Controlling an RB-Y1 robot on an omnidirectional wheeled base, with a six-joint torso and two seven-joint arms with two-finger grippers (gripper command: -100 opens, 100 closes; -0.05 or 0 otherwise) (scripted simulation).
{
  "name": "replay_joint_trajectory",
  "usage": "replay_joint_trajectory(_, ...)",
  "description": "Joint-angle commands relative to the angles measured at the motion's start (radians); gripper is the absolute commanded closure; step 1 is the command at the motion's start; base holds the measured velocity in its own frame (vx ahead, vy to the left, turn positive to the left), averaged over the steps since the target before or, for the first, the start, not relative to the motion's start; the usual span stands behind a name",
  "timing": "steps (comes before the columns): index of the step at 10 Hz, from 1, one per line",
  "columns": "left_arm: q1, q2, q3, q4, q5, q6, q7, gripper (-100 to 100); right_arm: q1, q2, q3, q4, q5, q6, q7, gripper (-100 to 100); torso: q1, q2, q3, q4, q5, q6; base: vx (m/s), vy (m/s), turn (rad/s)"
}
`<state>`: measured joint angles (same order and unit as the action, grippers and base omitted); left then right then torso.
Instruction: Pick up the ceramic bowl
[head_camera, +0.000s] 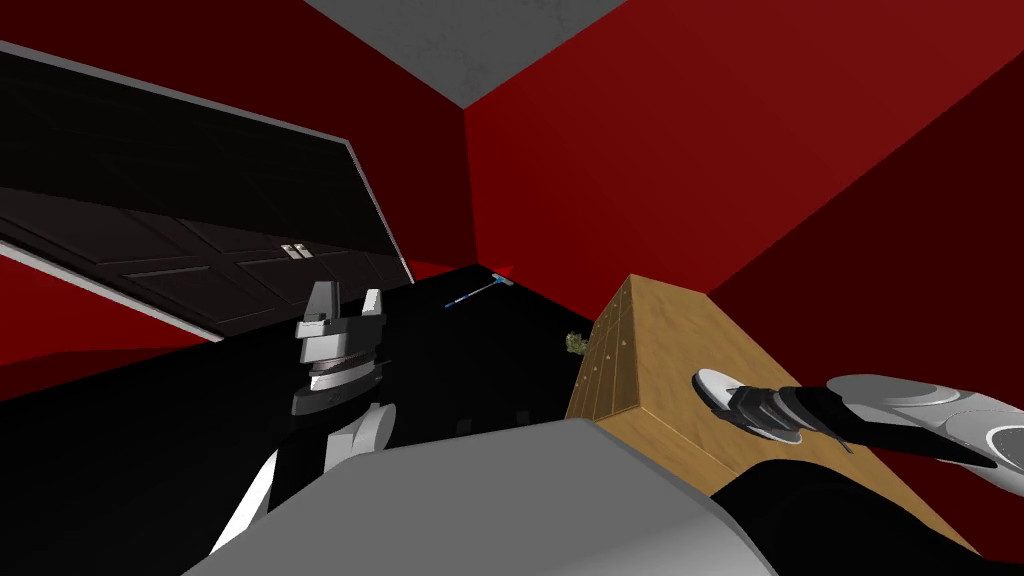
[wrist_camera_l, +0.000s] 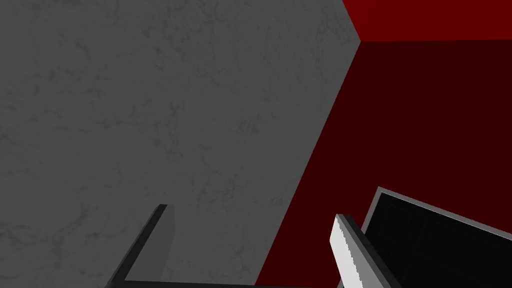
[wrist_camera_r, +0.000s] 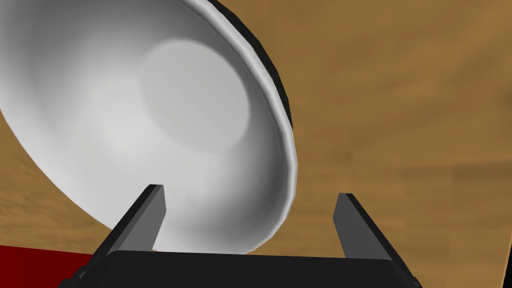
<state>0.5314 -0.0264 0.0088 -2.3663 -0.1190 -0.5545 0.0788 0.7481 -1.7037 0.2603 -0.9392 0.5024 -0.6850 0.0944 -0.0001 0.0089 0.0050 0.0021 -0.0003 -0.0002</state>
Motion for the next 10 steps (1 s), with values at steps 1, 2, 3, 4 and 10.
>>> replay_joint_trajectory(1, 0.000, 0.000, 0.000, 0.000, 0.000, 0.000, 0.000, 0, -0.026, 0.024, 0.025, 0.036, 0.011, -0.001, -0.030, -100, 0.000, 0.000, 0.000, 0.000, 0.000, 0.000, -0.173, -0.002, 0.407)
replay_joint_trajectory(2, 0.000, 0.000, 0.000, 0.000, 0.000, 0.000, 0.000, 0, -0.026, 0.033, 0.033, 0.047, 0.009, 0.002, -0.043, -100, 0.000, 0.002, 0.001, 0.001, 0.000, 0.001, -0.150, -0.014, 0.278)
replay_joint_trajectory(3, 0.000, 0.000, 0.000, 0.000, 0.000, 0.000, 0.000, 0, -0.025, 0.043, 0.040, 0.058, 0.007, 0.005, -0.055, -100, -0.001, 0.002, 0.001, 0.001, 0.000, 0.001, -0.137, -0.003, 0.257)
replay_joint_trajectory(4, 0.000, 0.000, 0.000, 0.000, 0.000, 0.000, 0.000, 0, -0.012, 0.031, 0.028, 0.046, -0.001, 0.005, -0.044, -100, -0.001, 0.001, 0.001, 0.001, 0.000, 0.001, -0.060, 0.001, 0.048)
replay_joint_trajectory(10, 0.001, 0.000, 0.000, 0.000, 0.000, 0.000, 0.000, 0, -0.013, 0.033, 0.029, 0.047, -0.002, 0.004, -0.048, 0, -0.001, -0.008, -0.005, -0.002, 0.000, 0.001, -0.003, 0.001, -0.003)
